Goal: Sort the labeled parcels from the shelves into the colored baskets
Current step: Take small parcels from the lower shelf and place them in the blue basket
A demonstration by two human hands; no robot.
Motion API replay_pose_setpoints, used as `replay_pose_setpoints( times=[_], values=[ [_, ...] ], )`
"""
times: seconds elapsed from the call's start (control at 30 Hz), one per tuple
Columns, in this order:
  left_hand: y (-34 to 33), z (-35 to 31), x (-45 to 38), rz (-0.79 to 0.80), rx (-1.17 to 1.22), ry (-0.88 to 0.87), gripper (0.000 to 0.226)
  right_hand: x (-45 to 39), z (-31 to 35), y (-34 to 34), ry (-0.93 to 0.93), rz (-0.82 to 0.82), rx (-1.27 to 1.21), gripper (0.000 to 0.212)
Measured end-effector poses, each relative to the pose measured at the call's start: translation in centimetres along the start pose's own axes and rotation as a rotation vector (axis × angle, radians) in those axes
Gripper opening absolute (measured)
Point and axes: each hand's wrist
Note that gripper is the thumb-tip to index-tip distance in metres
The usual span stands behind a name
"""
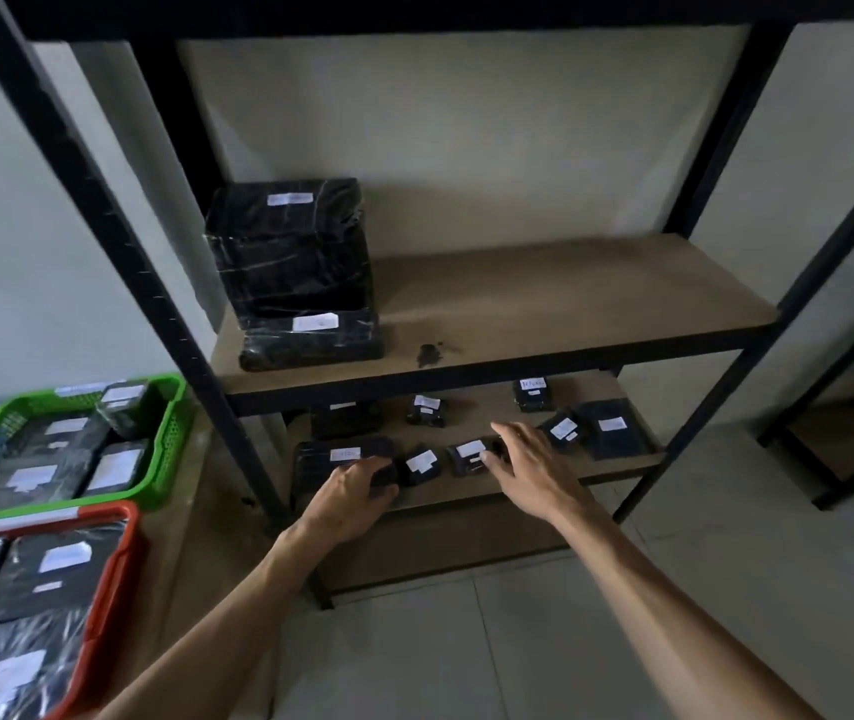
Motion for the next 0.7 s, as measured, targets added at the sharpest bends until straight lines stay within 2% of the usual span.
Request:
replay_pose_setpoints(
  times=[0.13,0.27,0.43,0.53,0.63,0.7],
  values=[
    [-4.7,-1.2,-3.4,-0.053,0.04,0.094,0.038,-3.1,-5.3,-1.8,0.033,0.05,0.003,0.056],
    [-10.3,0.3,-7.8,-0.104,0.022,0.129,0.027,-6.2,-9.1,-6.6,0.076,0.047,-0.025,0.049],
    [-17.7,4.3,-14.6,-0.32,-0.091,0.063,0.02,-10.9,-12.8,-16.3,0.215,-0.013,-0.031,0.034],
    [-20.9,7.0,-19.1,-0.404,-0.286,-0.006,0.039,-13.3,-15.2,-22.0,0.342,-0.092,0.019,0.028],
    [-22.8,9.2,-22.7,-0.353,-0.555,0.004,0.056,-15.4,-17.2,-26.4,0.42,-0.193,0.053,0.029],
    [-23.7,10.2,-24.3,-0.341,-0.651,0.026,0.062,-16.6,-18.1,-28.4,0.466,-0.272,0.083,0.029]
  ],
)
Point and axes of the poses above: each hand's wrist, its own x-axis away from the middle knuckle, its own y-axis out of the back of the hand, z = x × y, and after that the axes turned 4 degrees about y, right-handed
